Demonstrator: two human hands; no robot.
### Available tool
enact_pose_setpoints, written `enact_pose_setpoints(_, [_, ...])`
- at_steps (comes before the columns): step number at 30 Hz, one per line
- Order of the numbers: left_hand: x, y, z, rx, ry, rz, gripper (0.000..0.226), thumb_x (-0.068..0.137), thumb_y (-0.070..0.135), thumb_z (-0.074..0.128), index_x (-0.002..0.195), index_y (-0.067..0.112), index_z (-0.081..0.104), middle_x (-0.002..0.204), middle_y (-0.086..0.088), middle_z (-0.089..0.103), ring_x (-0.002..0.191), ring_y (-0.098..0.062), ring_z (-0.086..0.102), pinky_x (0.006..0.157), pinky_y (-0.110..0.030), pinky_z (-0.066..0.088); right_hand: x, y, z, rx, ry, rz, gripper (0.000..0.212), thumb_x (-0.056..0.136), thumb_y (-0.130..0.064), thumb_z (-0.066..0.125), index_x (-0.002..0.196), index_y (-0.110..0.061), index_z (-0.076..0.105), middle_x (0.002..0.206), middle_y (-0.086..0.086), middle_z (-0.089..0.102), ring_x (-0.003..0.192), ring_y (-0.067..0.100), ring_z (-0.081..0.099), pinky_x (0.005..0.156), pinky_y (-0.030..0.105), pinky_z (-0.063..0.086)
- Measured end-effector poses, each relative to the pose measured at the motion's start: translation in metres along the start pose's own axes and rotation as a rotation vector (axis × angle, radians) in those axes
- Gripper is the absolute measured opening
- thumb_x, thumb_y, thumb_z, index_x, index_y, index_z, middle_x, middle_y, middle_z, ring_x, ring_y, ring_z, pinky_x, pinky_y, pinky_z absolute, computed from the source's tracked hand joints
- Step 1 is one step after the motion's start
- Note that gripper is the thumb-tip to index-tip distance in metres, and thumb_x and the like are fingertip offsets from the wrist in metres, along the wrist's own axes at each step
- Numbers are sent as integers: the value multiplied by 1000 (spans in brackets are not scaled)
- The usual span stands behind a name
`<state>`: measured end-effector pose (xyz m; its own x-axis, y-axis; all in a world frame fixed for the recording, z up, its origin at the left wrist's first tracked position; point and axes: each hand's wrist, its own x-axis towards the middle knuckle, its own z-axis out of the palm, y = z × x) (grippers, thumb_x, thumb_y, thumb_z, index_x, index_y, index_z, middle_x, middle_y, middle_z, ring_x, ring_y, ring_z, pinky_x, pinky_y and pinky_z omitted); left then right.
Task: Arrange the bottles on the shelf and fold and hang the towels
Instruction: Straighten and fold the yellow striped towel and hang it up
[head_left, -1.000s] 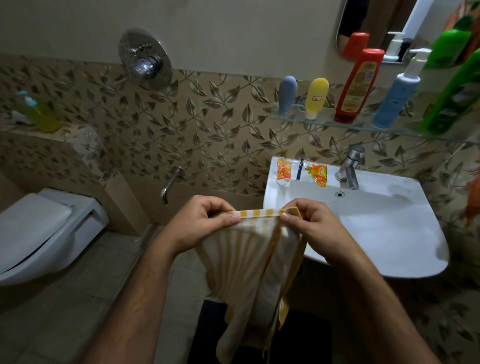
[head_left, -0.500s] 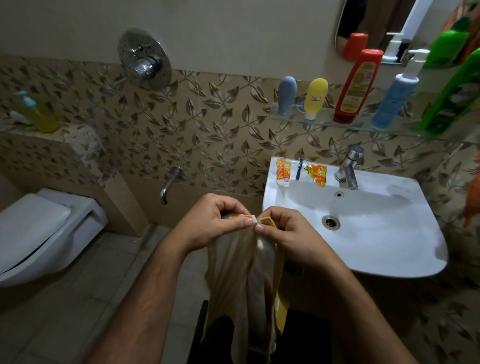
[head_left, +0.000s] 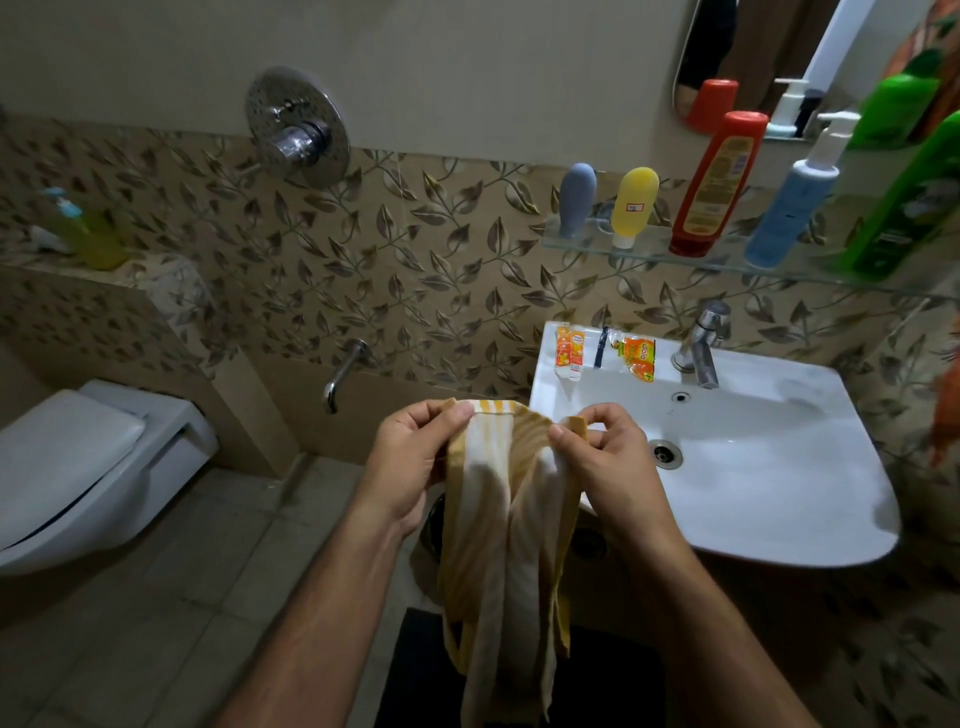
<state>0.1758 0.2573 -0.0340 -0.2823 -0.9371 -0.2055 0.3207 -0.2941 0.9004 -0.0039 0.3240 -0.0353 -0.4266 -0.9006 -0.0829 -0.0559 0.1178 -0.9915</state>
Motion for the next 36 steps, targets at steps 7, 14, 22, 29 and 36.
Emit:
enact_pose_setpoints(7, [0, -17, 22, 155, 126, 150, 13, 78, 9, 78, 75, 21, 79, 75, -8, 76, 67, -14, 71, 58, -23, 55, -8, -5, 7, 333, -90, 135, 15, 82, -15, 76, 68, -20, 73, 73, 13, 73, 67, 22, 71, 54, 28, 55])
enact_pose_setpoints(14, [-9, -27, 36, 276, 112, 240, 10, 79, 12, 79, 75, 21, 78, 75, -4, 76, 70, -13, 73, 59, -20, 54, -13, -7, 17, 381, -132, 97, 26, 71, -29, 78, 86, -7, 78, 80, 15, 73, 70, 20, 70, 57, 28, 57])
enact_pose_setpoints(22, [-12, -24, 37, 198, 44, 155, 12, 89, 9, 68, 96, 12, 77, 86, -6, 78, 82, -18, 75, 68, -23, 57, -15, -11, 19, 258, -148, 23, 16, 93, -18, 65, 90, -22, 80, 88, 9, 76, 84, 22, 74, 70, 33, 60])
enact_pose_setpoints(29, [-12, -14, 30, 265, -120, 240, 26, 82, 5, 74, 93, 29, 79, 93, 0, 78, 91, -13, 74, 71, -18, 55, -14, -18, 21, 155, -305, -44, 53, 92, 5, 40, 93, -32, 79, 100, -4, 76, 98, 13, 71, 77, 27, 59])
enact_pose_setpoints(36, [5, 1, 16, 329, -62, 303, 26, 89, 7, 63, 88, 28, 78, 89, 0, 77, 83, -10, 73, 68, -18, 54, -8, -22, 17, 71, -312, -89, 37, 92, 3, 54, 99, -26, 76, 93, -1, 74, 92, 13, 71, 76, 29, 60])
